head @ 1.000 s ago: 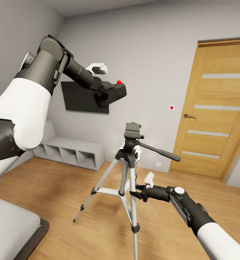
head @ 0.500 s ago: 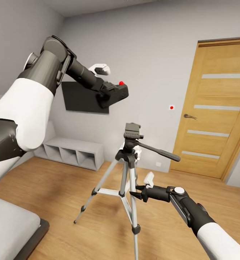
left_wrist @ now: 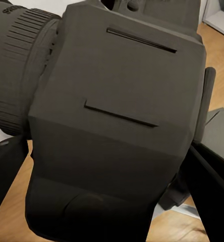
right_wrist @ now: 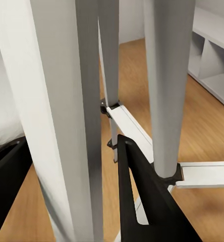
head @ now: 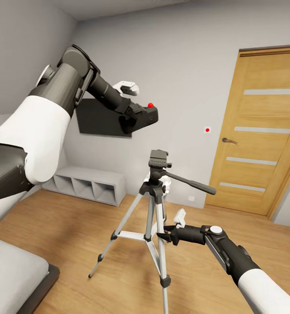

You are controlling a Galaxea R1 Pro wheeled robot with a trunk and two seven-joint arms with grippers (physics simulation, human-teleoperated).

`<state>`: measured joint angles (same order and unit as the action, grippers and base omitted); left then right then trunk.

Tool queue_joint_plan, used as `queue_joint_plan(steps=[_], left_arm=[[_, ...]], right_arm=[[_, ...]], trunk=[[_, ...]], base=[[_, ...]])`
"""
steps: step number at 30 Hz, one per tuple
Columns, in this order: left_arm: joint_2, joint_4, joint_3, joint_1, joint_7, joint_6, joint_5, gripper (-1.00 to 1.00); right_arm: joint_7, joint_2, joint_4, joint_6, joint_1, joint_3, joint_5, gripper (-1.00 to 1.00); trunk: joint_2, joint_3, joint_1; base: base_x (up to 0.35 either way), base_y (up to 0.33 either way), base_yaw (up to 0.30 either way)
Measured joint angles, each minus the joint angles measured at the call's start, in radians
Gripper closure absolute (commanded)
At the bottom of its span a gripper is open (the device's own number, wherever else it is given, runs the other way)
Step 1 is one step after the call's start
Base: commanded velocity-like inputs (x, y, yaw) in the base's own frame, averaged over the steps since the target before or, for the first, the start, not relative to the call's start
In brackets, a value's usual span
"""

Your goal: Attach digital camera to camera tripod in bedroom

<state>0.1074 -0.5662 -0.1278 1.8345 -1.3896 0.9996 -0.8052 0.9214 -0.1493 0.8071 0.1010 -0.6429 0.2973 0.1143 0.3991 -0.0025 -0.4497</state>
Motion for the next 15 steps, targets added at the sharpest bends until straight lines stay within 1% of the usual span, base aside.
queue_joint_plan(steps=[11, 13, 15], left_arm=[[0.006, 0.008, 0.0, 0.0, 0.0, 0.0, 0.0, 1.0], [0.007, 0.009, 0.0, 0.0, 0.0, 0.0, 0.0, 1.0], [0.007, 0.01, 0.0, 0.0, 0.0, 0.0, 0.0, 1.0]], right_arm=[[0.001, 0.0, 0.0, -0.002, 0.001, 0.005, 0.0, 1.0], [0.001, 0.0, 0.0, -0.002, 0.0, 0.012, 0.0, 1.0], [0.001, 0.0, 0.0, -0.002, 0.001, 0.028, -0.002, 1.0]], trunk=[[0.0, 0.0, 0.0], [0.0, 0.0, 0.0], [0.0, 0.0, 0.0]], base=[[0.0, 0.0, 0.0], [0.0, 0.0, 0.0], [0.0, 0.0, 0.0]])
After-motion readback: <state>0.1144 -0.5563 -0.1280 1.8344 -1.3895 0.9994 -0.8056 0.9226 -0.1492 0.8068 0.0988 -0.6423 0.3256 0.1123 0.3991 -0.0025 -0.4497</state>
